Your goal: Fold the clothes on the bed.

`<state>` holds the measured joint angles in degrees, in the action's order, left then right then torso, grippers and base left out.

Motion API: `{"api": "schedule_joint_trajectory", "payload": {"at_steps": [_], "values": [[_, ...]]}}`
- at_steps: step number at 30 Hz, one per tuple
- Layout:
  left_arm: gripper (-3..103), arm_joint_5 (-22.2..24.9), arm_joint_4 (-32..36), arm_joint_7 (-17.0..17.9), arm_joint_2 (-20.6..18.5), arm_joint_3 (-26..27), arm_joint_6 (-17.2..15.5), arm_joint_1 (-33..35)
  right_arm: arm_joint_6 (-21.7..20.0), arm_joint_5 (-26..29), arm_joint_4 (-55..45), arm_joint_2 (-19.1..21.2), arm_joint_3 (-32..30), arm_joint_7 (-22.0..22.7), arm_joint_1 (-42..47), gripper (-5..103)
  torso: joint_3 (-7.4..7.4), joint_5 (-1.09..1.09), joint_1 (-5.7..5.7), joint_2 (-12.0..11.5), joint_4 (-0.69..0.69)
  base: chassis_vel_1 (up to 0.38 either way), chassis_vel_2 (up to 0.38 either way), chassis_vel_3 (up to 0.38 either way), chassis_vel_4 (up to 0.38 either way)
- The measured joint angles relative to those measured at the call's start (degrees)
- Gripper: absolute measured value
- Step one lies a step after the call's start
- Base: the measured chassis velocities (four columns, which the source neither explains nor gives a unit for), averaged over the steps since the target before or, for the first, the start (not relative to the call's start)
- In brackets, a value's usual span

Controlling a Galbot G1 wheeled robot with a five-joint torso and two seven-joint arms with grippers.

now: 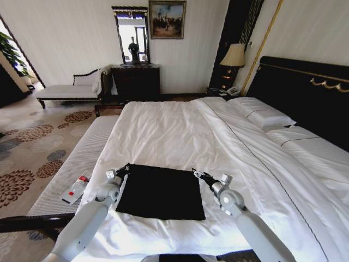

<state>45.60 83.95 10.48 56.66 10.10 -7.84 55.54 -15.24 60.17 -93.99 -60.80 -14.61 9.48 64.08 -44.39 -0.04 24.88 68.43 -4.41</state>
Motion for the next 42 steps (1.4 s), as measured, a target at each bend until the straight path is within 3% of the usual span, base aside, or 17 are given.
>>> {"api": "schedule_joint_trajectory", "payload": {"at_steps": [11, 18, 20, 22, 25, 27, 31, 39, 41, 42], "values": [[0, 0.4, 0.0, 0.6, -0.5, -1.6, -0.1, -1.0, -0.2, 1.1, 5.8, -2.1, 0.0, -2.9, -2.3, 103, 0.0, 0.0, 0.0, 0.0, 0.0, 0.0, 0.0, 0.0, 0.0], [0, 0.9, 0.5, 0.8, -1.1, -2.6, -0.3, -1.5, -0.3, 1.8, 7.7, -3.0, -0.1, -3.9, -2.6, 95, 0.0, 0.0, 0.0, 0.0, 0.0, 0.0, 0.0, 0.0, 0.0], [0, 1.2, 0.8, 0.8, -1.3, -2.7, -0.4, -1.6, -0.2, 1.8, 8.3, -3.2, -0.1, -4.2, -2.8, 86, 0.0, 0.0, 0.0, 0.0, 0.01, 0.0, 0.0, 0.0, 0.0], [0, 1.2, 0.9, 0.8, -1.4, -2.7, -0.4, -1.6, -0.2, 1.8, 8.5, -3.3, -0.1, -4.2, -2.8, 86, 0.0, 0.0, 0.0, 0.0, 0.01, 0.0, 0.0, 0.0, 0.0], [0, 1.4, 1.3, 0.9, -1.5, -2.7, -0.5, -1.6, -0.2, 1.8, 8.6, -3.4, -0.1, -4.4, -2.8, 69, 0.0, -0.01, 0.0, 0.0, 0.01, 0.0, 0.0, 0.0, 0.0], [0, 1.4, 1.3, 0.9, -1.5, -2.7, -0.5, -1.6, -0.2, 1.8, 8.6, -3.4, -0.1, -4.4, -2.8, 69, 0.0, 0.0, 0.0, 0.0, 0.01, 0.0, 0.0, 0.0, 0.0], [0, 1.4, 1.6, 1.2, -1.4, -2.7, -0.5, -1.4, -0.1, 1.8, 8.5, -3.2, 0.0, -4.6, -2.6, 46, 0.0, 0.0, 0.0, 0.0, 0.0, 0.0, 0.0, 0.0, 0.0], [0, 1.6, 1.7, 1.5, -1.2, -2.8, -0.6, -1.7, -0.1, 1.8, 8.4, -3.2, 0.2, -4.7, -2.7, 25, 0.0, -0.01, 0.0, 0.0, 0.0, 0.0, 0.0, 0.0, 0.0], [0, 1.9, 1.8, 1.7, -1.3, -3.0, -0.7, -1.8, -0.1, 1.8, 8.6, -3.5, 0.5, -4.8, -3.0, 9, 0.0, 0.0, 0.0, 0.0, 0.01, 0.0, 0.0, 0.0, 0.0], [0, 1.9, 1.8, 1.7, -1.3, -3.0, -0.7, -1.8, -0.1, 1.8, 8.6, -3.5, 0.5, -4.8, -3.0, 9, 0.0, 0.0, 0.0, 0.0, 0.01, 0.0, 0.0, 0.0, 0.0]]}}
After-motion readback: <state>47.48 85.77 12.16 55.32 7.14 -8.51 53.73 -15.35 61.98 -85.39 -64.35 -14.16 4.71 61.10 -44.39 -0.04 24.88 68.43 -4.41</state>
